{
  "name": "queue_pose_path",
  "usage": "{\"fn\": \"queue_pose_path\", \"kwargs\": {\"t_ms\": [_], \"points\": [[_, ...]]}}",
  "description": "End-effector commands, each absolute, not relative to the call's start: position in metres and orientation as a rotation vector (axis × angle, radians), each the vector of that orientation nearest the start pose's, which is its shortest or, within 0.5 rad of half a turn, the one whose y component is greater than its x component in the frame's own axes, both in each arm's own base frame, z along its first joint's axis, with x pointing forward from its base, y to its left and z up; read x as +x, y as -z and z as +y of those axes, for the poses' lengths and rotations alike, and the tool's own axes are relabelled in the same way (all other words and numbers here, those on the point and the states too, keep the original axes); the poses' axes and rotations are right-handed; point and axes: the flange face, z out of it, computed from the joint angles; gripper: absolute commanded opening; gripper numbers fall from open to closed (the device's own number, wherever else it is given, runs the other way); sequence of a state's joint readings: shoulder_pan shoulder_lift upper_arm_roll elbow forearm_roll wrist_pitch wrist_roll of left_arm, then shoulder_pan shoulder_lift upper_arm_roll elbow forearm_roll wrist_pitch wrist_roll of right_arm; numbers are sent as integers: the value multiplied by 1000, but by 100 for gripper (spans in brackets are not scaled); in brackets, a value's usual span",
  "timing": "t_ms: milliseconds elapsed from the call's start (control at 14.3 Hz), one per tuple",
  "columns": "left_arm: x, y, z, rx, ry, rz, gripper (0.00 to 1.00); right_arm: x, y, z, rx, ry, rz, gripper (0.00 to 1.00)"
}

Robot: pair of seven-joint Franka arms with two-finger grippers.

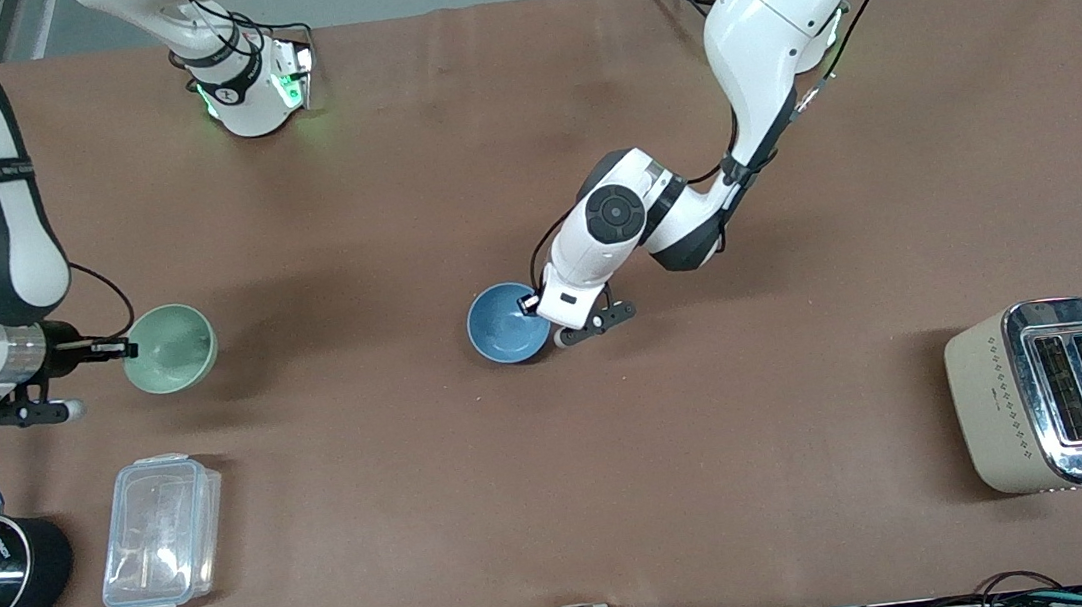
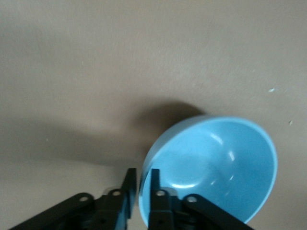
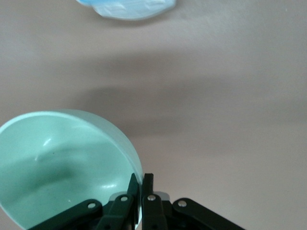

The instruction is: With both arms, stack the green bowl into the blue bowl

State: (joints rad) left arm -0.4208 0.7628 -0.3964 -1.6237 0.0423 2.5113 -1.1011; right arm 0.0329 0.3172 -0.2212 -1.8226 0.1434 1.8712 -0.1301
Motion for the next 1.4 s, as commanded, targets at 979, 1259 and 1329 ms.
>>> {"fn": "queue_pose_path", "kwargs": {"t_ms": [979,1259,1329], "points": [[611,-559,-153,-3179,173,-337,100,574,-303,321,-2806,-235,601,2],[585,-602,-96,-3127,173,-34,100,548,-282,365,-2835,-242,581,2],[577,-604,-83,-3121,141,-9,100,540,-279,376,-2846,-247,554,2]]}}
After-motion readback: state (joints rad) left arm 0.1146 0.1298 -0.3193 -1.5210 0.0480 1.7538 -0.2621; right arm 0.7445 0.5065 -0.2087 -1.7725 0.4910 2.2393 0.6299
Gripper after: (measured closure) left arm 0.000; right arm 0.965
